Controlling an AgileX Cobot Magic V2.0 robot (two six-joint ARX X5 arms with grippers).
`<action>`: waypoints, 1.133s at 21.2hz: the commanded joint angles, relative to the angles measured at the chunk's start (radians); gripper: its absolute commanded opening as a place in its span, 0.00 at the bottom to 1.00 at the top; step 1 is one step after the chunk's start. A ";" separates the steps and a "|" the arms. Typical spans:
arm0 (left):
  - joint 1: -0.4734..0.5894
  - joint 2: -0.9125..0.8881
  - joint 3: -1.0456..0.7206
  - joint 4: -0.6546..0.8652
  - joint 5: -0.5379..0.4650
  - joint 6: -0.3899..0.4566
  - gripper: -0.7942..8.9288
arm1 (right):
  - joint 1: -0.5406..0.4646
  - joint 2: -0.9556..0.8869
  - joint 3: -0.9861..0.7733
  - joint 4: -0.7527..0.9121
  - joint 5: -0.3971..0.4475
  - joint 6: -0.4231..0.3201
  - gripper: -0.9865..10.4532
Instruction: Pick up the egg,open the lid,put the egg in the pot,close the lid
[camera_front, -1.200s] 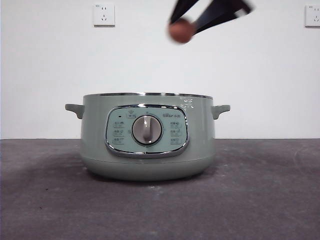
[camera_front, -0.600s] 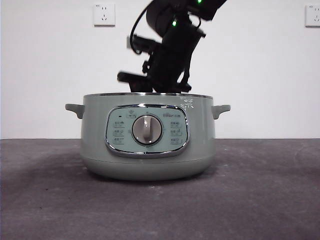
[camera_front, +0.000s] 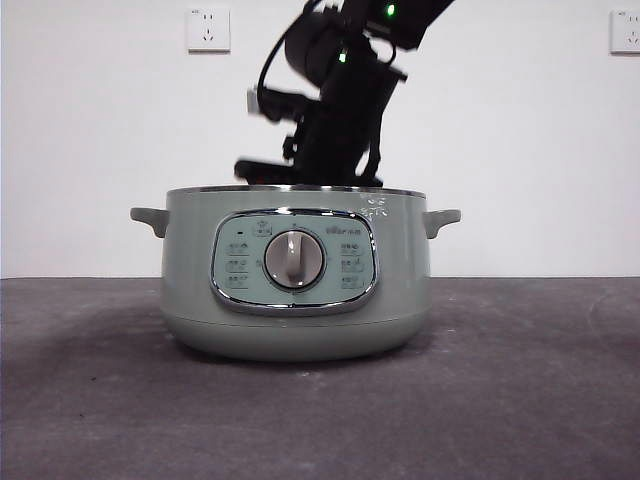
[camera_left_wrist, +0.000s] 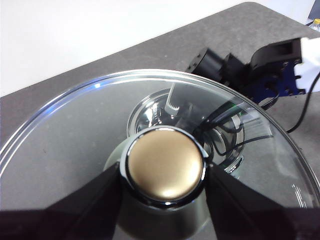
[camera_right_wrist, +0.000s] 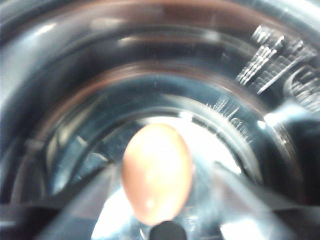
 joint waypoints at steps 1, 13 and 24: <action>0.002 0.007 0.021 0.053 0.002 0.008 0.07 | 0.000 -0.122 -0.003 0.002 0.004 0.001 0.48; -0.001 0.407 0.021 0.356 0.142 0.011 0.07 | -0.067 -0.954 -0.003 -0.306 0.221 0.056 0.48; -0.008 0.629 0.021 0.464 0.162 0.010 0.07 | -0.067 -1.131 -0.003 -0.357 0.239 0.056 0.47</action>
